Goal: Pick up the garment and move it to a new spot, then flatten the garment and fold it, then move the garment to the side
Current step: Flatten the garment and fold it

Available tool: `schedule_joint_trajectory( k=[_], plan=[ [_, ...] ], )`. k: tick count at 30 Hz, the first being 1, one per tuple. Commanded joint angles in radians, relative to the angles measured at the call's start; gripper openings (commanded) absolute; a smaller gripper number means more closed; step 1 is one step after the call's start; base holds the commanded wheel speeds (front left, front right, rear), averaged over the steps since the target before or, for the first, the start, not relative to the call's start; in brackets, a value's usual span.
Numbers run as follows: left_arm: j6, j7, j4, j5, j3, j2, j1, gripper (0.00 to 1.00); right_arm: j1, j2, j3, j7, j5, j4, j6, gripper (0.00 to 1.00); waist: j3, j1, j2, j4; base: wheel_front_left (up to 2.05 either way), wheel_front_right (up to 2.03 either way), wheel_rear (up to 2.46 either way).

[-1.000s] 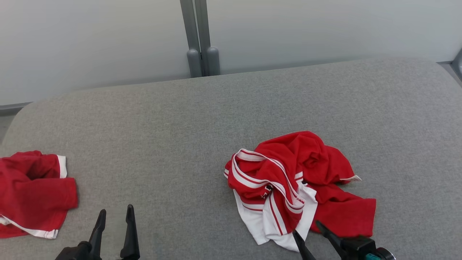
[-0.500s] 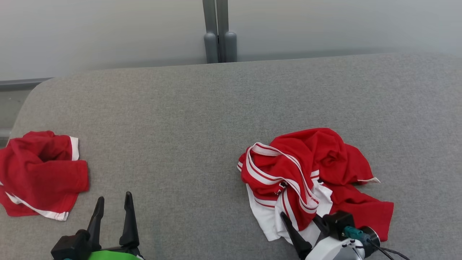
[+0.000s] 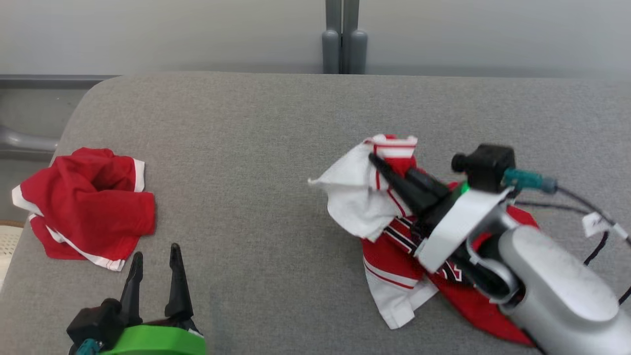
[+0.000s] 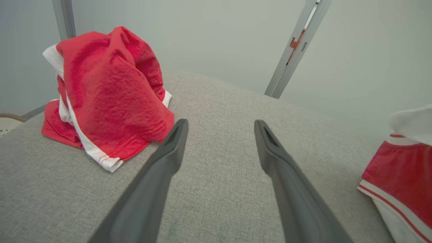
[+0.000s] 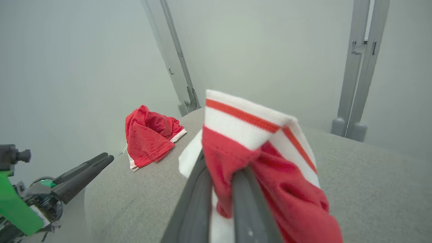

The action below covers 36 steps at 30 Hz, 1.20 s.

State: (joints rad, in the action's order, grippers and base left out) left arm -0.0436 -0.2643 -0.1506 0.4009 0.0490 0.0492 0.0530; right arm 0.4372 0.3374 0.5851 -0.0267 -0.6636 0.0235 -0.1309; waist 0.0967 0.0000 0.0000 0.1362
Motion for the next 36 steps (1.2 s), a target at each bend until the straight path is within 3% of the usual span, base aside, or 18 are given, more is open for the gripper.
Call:
schedule_joint_trajectory(
  k=[1, 7, 9, 16, 20, 28, 36],
  plan=[
    [0.005, 0.0, 0.009, 0.017, 0.015, 0.002, -0.028, 1.0, 0.05, 0.019, -0.024, -0.043, -0.033, -0.016, 0.001, 0.0, 0.003, 0.0, 0.0, 0.038, 0.0, 0.0, 0.0],
    [0.025, 0.0, 0.018, 0.073, 0.082, 0.002, -0.046, 1.0, 0.272, 0.008, -0.11, -0.271, -0.137, -0.016, 0.0, 0.0, -0.004, 0.0, 0.0, 0.116, 0.0, 0.0, 0.0],
    [0.029, 0.0, 0.014, 0.078, 0.104, 0.002, -0.049, 1.0, 0.327, -0.027, -0.141, -0.324, -0.159, 0.013, 0.0, 0.0, -0.009, 0.0, 0.0, 0.138, 0.0, 0.0, 0.0],
    [0.047, 0.0, 0.015, 0.113, 0.139, 0.003, -0.02, 1.0, 0.488, -0.191, -0.298, -0.404, -0.119, 0.129, 0.0, 0.0, -0.028, 0.0, 0.0, 0.17, 0.0, 0.0, 0.0],
    [0.053, 0.0, 0.02, 0.123, 0.147, 0.002, -0.006, 1.0, 0.511, -0.256, -0.445, -0.391, -0.1, 0.187, 0.0, 0.0, -0.032, 0.0, 0.0, 0.162, 0.0, 0.0, 0.0],
    [0.039, 0.0, 0.004, 0.112, 0.163, 0.003, -0.004, 1.0, 0.36, -0.285, -0.697, -0.377, -0.016, 0.293, 0.0, 0.0, -0.029, 0.0, 0.0, 0.108, 0.0, 0.0, 0.0],
    [0.026, 0.0, -0.002, 0.09, 0.15, 0.003, -0.026, 1.0, 0.038, -0.273, -0.851, -0.406, 0.006, 0.211, 0.0, 0.0, 0.008, 0.0, 0.0, 0.04, 0.0, 0.0, 0.0]
  ],
)
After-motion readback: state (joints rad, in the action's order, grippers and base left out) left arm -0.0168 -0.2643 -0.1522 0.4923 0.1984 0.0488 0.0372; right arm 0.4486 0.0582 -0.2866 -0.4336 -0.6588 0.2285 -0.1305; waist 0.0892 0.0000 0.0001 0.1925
